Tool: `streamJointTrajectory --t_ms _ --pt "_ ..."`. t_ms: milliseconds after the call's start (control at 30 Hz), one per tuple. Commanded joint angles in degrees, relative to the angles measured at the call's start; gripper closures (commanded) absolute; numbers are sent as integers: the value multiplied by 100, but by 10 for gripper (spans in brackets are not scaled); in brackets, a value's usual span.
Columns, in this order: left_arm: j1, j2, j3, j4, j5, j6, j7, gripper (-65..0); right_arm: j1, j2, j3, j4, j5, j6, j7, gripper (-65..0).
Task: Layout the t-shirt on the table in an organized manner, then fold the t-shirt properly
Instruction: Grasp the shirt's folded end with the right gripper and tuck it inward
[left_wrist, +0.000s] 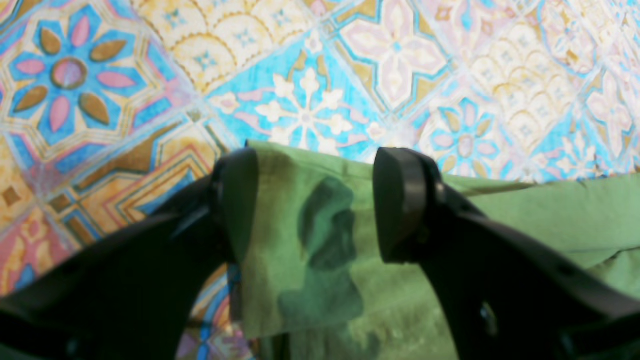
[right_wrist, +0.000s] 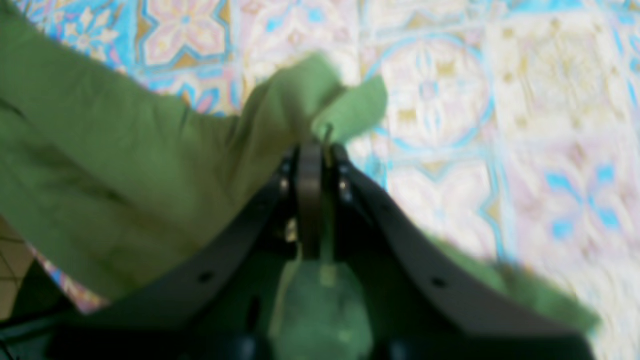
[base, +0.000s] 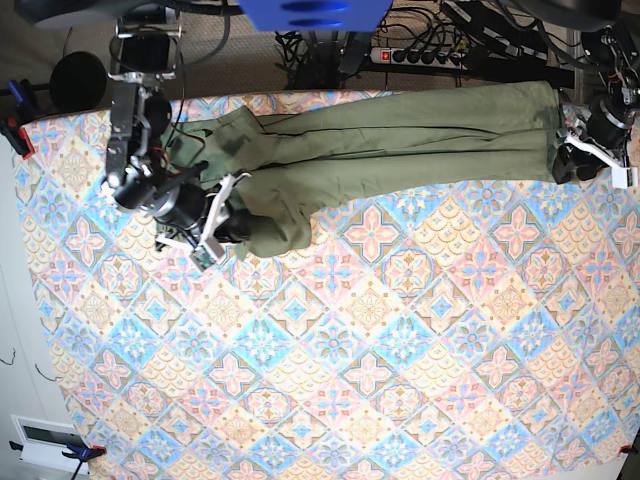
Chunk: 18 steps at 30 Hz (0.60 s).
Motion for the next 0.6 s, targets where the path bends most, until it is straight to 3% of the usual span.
streamJointTrajectory --t_ms 0,567 --pt "-15 -133 -40 86 -99 -41 -122 -360 -75 24 43 288 133 28 156 -20" --pt "-15 -141 -40 86 -99 -41 -131 -360 -1992 771 35 745 124 28 191 -19"
